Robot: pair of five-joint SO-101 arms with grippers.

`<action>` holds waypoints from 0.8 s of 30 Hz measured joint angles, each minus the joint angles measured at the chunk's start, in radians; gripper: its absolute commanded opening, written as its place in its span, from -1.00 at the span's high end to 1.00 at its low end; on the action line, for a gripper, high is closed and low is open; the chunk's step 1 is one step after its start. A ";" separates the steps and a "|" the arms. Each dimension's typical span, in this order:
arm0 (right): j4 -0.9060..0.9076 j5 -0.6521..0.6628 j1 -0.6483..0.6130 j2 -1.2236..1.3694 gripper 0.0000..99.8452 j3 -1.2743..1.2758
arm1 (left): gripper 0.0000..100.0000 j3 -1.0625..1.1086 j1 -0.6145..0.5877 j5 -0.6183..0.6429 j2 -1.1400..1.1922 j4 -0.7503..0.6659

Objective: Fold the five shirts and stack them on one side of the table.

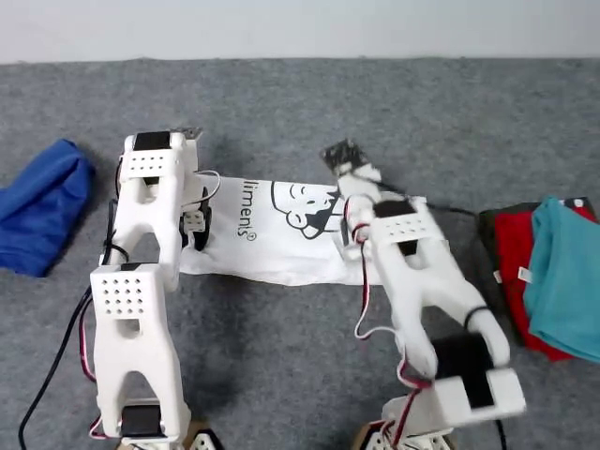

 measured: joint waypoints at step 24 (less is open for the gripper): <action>0.419 0.000 0.316 -0.500 0.57 -0.101 | 0.98 0.028 0.063 0.006 -0.104 0.000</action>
